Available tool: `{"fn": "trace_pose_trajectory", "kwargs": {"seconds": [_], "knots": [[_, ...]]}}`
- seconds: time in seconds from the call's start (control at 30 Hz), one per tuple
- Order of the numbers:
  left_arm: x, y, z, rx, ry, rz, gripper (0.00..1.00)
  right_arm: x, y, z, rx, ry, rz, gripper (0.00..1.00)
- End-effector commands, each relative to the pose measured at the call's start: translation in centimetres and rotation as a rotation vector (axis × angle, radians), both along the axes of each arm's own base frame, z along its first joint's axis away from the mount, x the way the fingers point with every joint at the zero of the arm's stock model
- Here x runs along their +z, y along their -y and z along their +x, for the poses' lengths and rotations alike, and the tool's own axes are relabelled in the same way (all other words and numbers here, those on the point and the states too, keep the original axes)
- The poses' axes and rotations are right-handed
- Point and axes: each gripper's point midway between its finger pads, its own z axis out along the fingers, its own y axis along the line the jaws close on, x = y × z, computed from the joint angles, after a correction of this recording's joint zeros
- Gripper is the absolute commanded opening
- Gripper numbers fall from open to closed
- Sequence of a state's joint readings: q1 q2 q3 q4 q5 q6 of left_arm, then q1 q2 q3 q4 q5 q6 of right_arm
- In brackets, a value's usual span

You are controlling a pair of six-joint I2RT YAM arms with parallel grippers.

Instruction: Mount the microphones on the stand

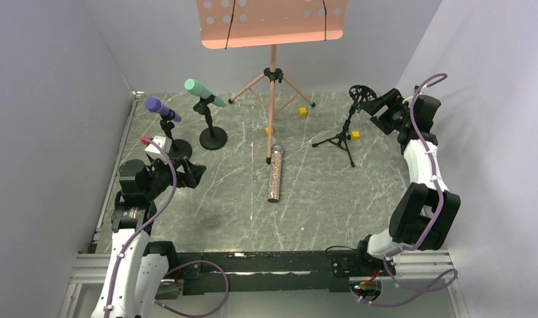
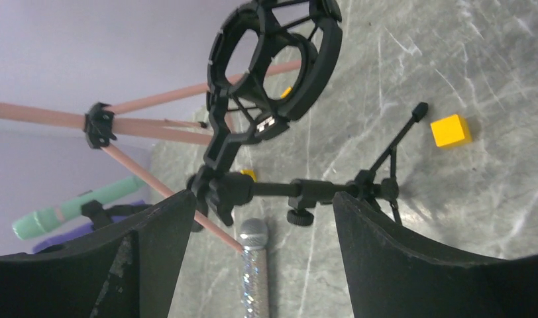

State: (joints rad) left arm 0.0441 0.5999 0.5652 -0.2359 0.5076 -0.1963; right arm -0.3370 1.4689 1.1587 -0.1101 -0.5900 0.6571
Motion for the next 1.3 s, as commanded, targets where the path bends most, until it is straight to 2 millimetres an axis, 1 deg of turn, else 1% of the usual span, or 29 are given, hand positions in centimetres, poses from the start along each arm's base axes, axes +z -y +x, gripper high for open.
{"fn": "trace_pose_trajectory", "kwargs": {"seconds": [0.0,0.2,0.27,0.4,0.53,0.63,0.8,0.87,0.97,1.17,1.27], "knots": [[0.7,-0.1,0.2,0.004,0.021,0.012,0.99,3.4,-0.1,2.0,-0.014,0.120,0.106,0.80],[0.5,-0.4,0.3,0.016,0.013,0.021,0.99,2.7,0.0,3.9,-0.024,0.116,0.214,0.79],[0.3,-0.4,0.4,0.017,0.007,0.024,0.99,2.1,-0.1,4.5,-0.022,0.103,0.248,0.74],[0.1,-0.6,0.5,0.026,0.000,0.031,0.99,1.0,-0.3,4.9,-0.026,0.082,0.300,0.70],[0.0,-0.6,0.5,0.027,-0.004,0.033,0.99,1.0,-0.4,5.0,-0.023,0.095,0.343,0.64],[-0.1,-0.6,0.5,0.027,-0.007,0.034,0.99,1.4,-0.5,5.2,-0.015,0.119,0.367,0.57],[0.0,-0.8,0.6,0.035,-0.005,0.041,0.99,1.3,-0.6,5.5,-0.017,0.121,0.418,0.44],[0.1,-0.8,0.6,0.037,0.000,0.041,0.99,1.2,-0.7,5.4,-0.018,0.119,0.426,0.42],[0.0,-0.8,0.5,0.037,0.000,0.041,0.99,1.7,-0.9,5.0,-0.009,0.133,0.439,0.36],[0.0,-0.8,0.6,0.031,-0.002,0.042,0.99,3.0,-1.6,4.1,0.023,0.154,0.480,0.14],[0.1,-0.8,0.6,0.031,0.004,0.042,0.99,3.7,-2.2,3.3,0.040,0.157,0.514,0.07]]}}
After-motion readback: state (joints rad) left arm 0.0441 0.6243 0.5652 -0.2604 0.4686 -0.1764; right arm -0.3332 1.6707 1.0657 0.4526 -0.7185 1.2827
